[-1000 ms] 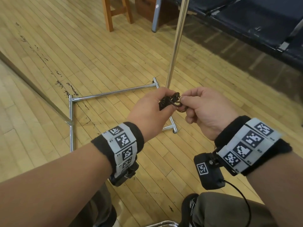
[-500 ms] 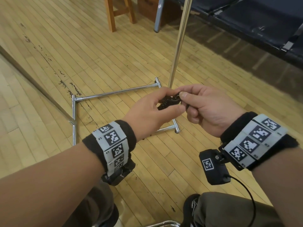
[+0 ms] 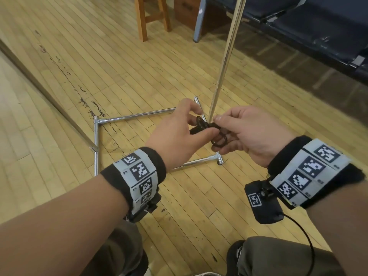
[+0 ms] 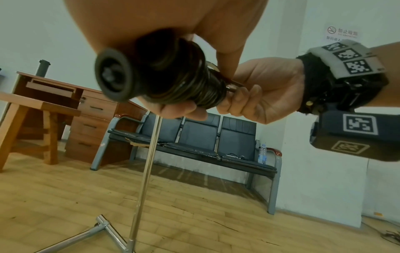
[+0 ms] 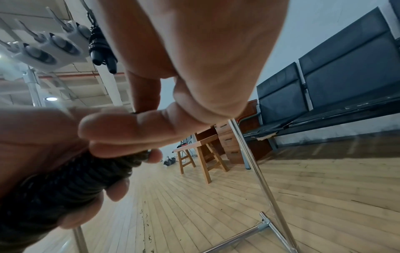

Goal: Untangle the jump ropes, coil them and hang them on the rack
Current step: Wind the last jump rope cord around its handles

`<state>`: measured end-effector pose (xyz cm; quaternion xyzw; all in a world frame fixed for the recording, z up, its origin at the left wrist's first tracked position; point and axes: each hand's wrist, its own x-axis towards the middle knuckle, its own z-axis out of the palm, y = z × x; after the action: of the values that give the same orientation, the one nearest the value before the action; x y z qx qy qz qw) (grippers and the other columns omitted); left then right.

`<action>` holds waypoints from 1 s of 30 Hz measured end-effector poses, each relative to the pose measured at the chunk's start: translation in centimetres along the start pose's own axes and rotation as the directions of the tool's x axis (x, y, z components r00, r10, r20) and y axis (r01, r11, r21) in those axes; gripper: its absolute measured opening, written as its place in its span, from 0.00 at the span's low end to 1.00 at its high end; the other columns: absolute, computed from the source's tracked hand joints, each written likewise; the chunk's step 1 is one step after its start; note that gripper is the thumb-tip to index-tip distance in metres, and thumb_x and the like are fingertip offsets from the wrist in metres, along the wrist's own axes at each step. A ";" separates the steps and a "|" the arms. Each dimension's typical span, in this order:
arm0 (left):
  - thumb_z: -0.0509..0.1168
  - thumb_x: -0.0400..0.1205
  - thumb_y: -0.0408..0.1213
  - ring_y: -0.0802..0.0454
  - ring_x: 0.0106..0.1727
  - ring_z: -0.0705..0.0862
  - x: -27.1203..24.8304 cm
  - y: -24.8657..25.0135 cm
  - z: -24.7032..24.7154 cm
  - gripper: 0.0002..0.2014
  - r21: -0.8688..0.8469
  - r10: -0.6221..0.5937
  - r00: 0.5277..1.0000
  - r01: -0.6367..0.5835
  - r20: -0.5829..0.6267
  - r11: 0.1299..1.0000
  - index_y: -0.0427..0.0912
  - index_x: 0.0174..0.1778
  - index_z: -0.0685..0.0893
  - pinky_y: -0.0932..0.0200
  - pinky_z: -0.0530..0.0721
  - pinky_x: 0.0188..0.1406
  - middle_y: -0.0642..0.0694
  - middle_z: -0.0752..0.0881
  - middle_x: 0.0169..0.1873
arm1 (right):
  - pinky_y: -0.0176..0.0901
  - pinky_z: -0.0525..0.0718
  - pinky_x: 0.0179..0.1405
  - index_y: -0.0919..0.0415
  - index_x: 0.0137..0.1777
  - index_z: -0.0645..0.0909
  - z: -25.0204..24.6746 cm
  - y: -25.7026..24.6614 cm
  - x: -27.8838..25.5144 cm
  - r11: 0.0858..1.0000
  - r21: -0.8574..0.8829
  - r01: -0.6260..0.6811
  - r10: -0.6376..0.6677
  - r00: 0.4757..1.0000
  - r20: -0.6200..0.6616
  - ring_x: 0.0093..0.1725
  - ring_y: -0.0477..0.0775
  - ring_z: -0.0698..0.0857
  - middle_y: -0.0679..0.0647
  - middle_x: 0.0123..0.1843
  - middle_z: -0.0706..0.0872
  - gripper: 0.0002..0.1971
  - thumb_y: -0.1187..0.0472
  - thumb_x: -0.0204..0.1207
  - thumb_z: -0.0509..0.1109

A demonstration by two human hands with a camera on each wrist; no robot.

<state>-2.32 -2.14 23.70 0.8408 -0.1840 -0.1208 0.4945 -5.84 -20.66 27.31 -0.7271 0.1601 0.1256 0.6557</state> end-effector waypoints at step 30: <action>0.58 0.84 0.73 0.62 0.31 0.83 0.5 1.1 1.5 0.21 0.422 0.119 0.985 -0.161 0.126 0.892 0.59 0.46 0.76 0.60 0.76 0.26 0.57 0.83 0.31 | 0.42 0.89 0.36 0.57 0.49 0.84 -1.2 -1.0 0.7 0.974 -0.184 0.132 -0.193 0.910 -0.368 0.32 0.45 0.88 0.53 0.40 0.90 0.06 0.59 0.87 0.67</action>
<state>-2.68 -4.03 23.93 0.9068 -0.2899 -0.0817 0.2948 -4.81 -21.76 28.12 -0.7969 0.2139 -0.0622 0.5615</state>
